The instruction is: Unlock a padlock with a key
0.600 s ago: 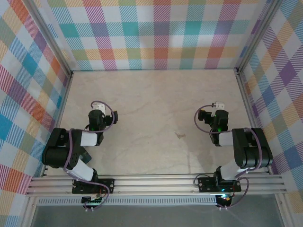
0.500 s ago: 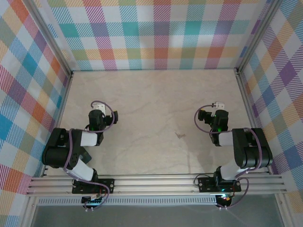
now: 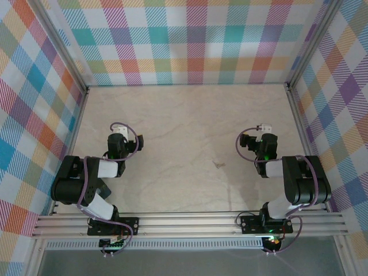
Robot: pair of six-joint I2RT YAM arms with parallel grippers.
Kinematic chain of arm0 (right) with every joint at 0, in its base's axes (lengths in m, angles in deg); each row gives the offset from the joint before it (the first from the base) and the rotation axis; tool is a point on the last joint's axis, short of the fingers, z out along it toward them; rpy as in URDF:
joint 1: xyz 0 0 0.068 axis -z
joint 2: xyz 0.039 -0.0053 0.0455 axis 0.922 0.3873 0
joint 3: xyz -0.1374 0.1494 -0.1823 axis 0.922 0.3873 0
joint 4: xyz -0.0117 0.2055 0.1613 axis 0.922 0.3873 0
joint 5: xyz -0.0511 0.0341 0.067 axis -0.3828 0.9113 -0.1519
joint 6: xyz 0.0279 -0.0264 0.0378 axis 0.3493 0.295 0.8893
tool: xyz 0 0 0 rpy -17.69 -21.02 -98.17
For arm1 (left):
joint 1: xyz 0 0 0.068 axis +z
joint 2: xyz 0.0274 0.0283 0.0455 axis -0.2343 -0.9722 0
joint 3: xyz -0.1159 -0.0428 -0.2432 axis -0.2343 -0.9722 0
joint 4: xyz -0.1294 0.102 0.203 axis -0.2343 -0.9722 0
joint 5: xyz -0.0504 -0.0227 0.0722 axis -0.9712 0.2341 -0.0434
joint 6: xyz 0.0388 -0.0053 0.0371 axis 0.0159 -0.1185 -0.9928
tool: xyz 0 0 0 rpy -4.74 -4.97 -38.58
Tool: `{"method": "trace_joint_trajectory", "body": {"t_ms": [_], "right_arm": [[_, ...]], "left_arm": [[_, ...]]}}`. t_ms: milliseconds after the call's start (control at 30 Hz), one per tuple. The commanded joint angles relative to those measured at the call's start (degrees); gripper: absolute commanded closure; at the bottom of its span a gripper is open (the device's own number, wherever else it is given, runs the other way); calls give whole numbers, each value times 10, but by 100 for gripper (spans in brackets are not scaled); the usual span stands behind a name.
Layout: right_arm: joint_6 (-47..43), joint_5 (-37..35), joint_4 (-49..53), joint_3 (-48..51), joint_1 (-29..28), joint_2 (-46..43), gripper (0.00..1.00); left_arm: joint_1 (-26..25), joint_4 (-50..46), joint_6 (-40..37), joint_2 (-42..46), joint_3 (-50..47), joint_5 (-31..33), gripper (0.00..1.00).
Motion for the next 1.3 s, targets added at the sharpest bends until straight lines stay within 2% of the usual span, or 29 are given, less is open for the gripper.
{"method": "trace_joint_trajectory", "body": {"t_ms": [0,533,600,667,767,833,900,967,1100,1167,1267], "right_arm": [[-18,50,2,-20,3,-5,0],[-18,57,4,-21,4,-5,0],[-17,58,4,-21,5,-5,0],[-17,56,25,-30,6,-14,0],[-19,64,132,-64,4,-56,1],[-2,86,256,-114,3,-80,2],[24,116,336,-152,-1,-92,4],[20,108,393,-181,-26,-101,5],[35,130,451,-211,-53,-123,6],[48,142,483,-227,-59,-137,6],[51,150,542,-250,-79,-157,7]], "left_arm": [[8,19,-7,0,3,-9,0],[11,17,-5,0,4,-17,0],[12,-2,-6,4,12,-21,0],[12,-37,3,19,26,3,0],[12,-216,29,52,117,70,0],[9,-320,58,60,176,103,0],[7,-483,158,54,258,187,0],[7,-648,275,51,324,262,0],[8,-885,449,52,397,336,0],[13,-954,491,53,415,354,0],[48,-967,515,89,383,317,0]]}}
